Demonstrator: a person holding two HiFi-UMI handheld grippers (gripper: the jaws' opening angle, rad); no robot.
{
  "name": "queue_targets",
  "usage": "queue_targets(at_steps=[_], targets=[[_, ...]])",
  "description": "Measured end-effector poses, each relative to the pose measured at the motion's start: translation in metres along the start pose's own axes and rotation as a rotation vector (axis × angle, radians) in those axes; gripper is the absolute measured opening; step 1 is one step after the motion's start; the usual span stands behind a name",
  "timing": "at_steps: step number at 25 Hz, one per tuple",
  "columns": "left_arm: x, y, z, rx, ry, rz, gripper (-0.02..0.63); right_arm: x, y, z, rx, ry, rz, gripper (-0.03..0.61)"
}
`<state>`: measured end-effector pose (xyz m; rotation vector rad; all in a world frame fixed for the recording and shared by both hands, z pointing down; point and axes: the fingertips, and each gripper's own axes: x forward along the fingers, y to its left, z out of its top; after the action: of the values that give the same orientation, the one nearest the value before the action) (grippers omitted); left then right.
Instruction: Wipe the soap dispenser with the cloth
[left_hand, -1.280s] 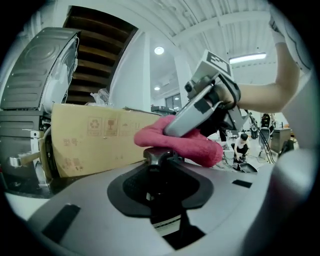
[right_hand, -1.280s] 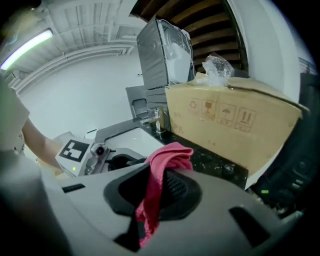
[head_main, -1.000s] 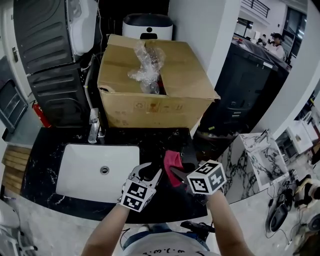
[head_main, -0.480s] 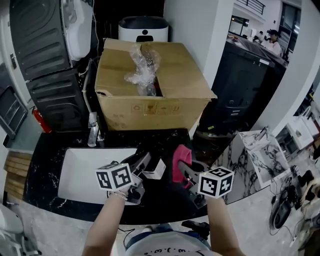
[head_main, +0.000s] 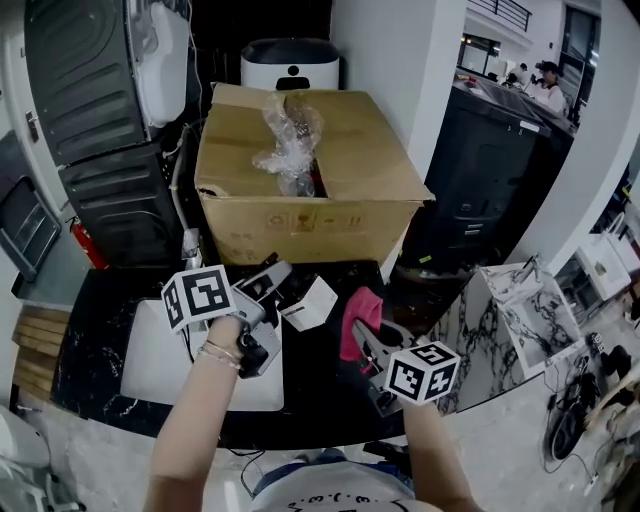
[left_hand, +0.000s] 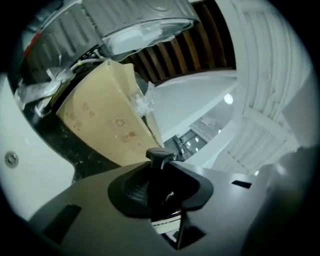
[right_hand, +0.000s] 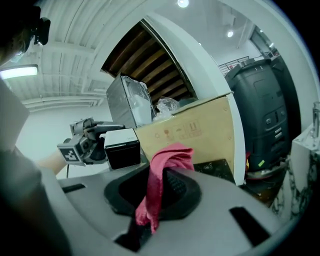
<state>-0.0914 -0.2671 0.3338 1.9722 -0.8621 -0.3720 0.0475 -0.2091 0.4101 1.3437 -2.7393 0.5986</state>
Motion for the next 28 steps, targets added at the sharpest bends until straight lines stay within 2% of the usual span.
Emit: queue_targets(at_steps=[4, 5, 6, 10, 14, 17, 19, 25, 28], targets=[[-0.014, 0.025, -0.011, -0.501, -0.117, -0.188, 0.110, 0.000, 0.013, 0.014, -0.063, -0.077, 0.016, 0.052], [-0.017, 0.034, -0.015, -0.579, -0.148, -0.211, 0.110, 0.000, 0.016, 0.018, -0.084, -0.089, 0.023, 0.052], [-0.020, 0.042, -0.018, -0.621, -0.174, -0.218, 0.109, 0.001, 0.019, 0.021, -0.108, -0.096, 0.031, 0.052], [-0.024, 0.064, -0.026, -0.673, -0.217, -0.172, 0.110, 0.015, 0.037, 0.031, -0.209, -0.095, 0.069, 0.052], [-0.027, 0.075, -0.022, -0.724, -0.289, -0.131, 0.109, 0.029, 0.052, 0.035, -0.293, -0.120, 0.021, 0.052], [-0.030, 0.082, -0.018, -0.745, -0.346, -0.094, 0.109, 0.034, 0.066, 0.035, -0.326, -0.141, 0.029, 0.052], [-0.030, 0.085, -0.016, -0.754, -0.365, -0.082, 0.107, 0.034, 0.078, 0.035, -0.343, -0.155, 0.069, 0.052], [-0.029, 0.087, -0.006, -0.771, -0.382, -0.082, 0.107, 0.025, 0.110, 0.037, -0.374, -0.185, 0.262, 0.051], [-0.028, 0.086, -0.005, -0.776, -0.382, -0.093, 0.107, 0.022, 0.115, 0.037, -0.377, -0.184, 0.308, 0.051]])
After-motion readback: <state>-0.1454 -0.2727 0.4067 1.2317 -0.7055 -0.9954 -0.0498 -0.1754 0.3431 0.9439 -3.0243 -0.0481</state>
